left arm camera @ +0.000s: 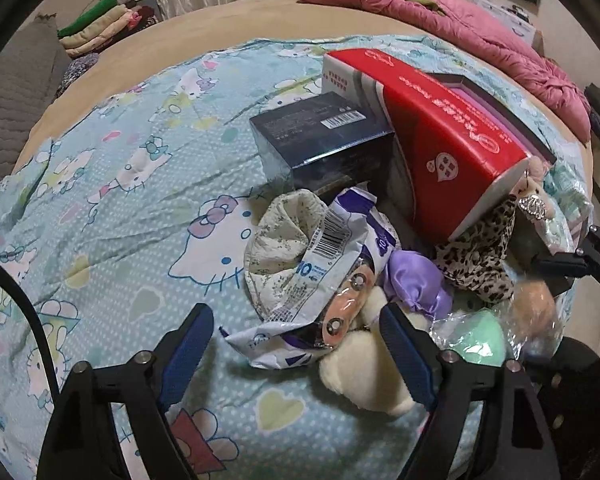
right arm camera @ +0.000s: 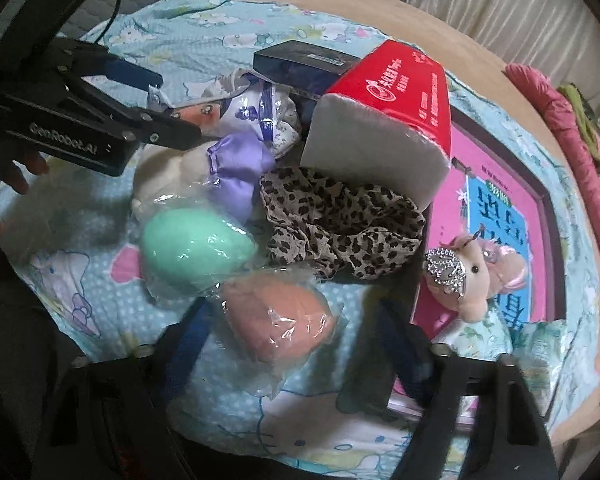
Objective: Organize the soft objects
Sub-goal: 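Grasp the white-purple wrapped pack with the left tool while the right tool grasps the bagged peach sponge, then lift both held items and carry them over the pink book tray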
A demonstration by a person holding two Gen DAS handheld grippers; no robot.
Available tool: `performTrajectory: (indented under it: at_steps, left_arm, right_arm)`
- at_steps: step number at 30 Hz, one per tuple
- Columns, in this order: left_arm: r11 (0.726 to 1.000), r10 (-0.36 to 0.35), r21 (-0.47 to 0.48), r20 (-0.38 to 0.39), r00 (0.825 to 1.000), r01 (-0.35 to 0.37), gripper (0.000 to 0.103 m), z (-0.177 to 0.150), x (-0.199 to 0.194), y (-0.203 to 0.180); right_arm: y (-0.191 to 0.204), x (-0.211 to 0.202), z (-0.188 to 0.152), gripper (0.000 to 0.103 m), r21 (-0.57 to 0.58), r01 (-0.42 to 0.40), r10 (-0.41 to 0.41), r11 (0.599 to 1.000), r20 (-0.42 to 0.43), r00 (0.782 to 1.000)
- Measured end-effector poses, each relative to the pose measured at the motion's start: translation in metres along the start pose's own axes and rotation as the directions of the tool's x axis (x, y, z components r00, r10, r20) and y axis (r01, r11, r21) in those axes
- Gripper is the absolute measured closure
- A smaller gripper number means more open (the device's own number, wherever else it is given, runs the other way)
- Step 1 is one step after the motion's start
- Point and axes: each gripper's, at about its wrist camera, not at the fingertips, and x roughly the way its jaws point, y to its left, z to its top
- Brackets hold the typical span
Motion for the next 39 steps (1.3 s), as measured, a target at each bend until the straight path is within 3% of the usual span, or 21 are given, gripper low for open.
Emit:
performTrajectory:
  at_steps: [2, 13, 17, 25, 39]
  left_arm:
    - [1.000, 0.014, 0.011, -0.005, 1.000, -0.014, 0.027, 0.001, 0.002, -0.001]
    - [0.999, 0.009, 0.054, 0.003, 1.000, -0.009, 0.041, 0.003, 0.005, -0.005]
    - [1.000, -0.024, 0.015, 0.013, 1.000, 0.023, 0.051, 0.002, 0.001, 0.001]
    - [0.991, -0.096, -0.090, 0.062, 0.993, 0.102, 0.053, -0.003, -0.019, 0.021]
    - [0.985, -0.081, -0.140, 0.138, 0.987, 0.100, 0.054, -0.006, -0.061, 0.008]
  right_arm:
    - [-0.003, -0.001, -0.001, 0.042, 0.017, -0.018, 0.018, 1.000, 0.006, 1.000]
    - [-0.030, -0.017, -0.010, 0.045, 0.170, -0.096, 0.089, 0.981, 0.049, 0.995]
    - [-0.038, -0.025, -0.012, 0.045, 0.210, -0.123, 0.107, 0.970, 0.086, 0.991]
    - [-0.041, -0.032, -0.013, 0.046, 0.235, -0.142, 0.116, 0.962, 0.121, 0.986]
    - [-0.052, -0.053, -0.017, 0.046, 0.312, -0.184, 0.115, 0.932, 0.227, 0.967]
